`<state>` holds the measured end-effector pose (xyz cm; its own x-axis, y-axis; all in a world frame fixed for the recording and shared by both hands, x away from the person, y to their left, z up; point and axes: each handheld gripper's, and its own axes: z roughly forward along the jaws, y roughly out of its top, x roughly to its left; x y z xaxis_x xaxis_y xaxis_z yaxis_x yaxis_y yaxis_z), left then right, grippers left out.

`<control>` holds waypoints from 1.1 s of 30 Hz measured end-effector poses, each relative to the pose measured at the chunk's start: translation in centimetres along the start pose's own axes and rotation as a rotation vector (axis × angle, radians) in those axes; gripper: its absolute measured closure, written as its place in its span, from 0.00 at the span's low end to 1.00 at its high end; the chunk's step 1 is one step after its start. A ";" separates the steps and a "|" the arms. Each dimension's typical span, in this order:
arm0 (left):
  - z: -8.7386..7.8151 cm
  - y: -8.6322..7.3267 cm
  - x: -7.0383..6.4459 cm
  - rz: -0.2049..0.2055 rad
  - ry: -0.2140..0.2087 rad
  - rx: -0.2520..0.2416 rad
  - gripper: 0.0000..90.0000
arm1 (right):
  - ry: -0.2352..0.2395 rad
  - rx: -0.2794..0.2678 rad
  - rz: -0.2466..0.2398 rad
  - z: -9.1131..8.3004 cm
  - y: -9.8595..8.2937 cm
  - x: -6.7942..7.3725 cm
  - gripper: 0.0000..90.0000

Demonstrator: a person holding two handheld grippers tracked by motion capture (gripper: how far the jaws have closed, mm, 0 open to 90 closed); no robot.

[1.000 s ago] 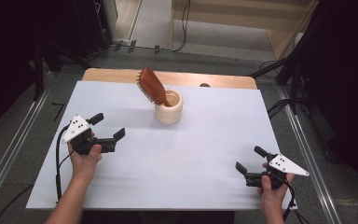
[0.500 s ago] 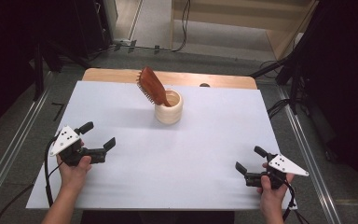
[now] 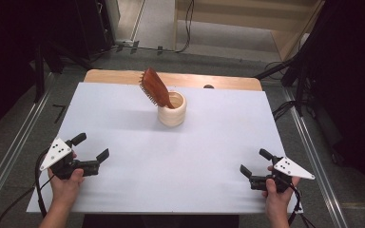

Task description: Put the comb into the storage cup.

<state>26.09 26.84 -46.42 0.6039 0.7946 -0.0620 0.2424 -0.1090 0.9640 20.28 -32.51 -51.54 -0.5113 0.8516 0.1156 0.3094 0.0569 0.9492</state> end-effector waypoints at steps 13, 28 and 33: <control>-1.6 -1.3 0.6 -0.005 0.026 0.017 0.00 | -0.002 0.000 -0.002 0.0 0.0 0.0 0.00; -3.3 -2.4 1.4 0.002 0.055 0.038 0.00 | -0.003 -0.001 -0.004 0.0 0.0 0.0 0.00; -3.8 -2.6 1.7 0.013 0.059 0.054 0.00 | -0.002 0.001 -0.003 0.0 0.0 0.0 0.00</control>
<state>23.59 30.79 -48.08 0.5617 0.8267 -0.0329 0.2769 -0.1504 0.9491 20.27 -32.50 -51.53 -0.5109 0.8523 0.1118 0.3086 0.0604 0.9493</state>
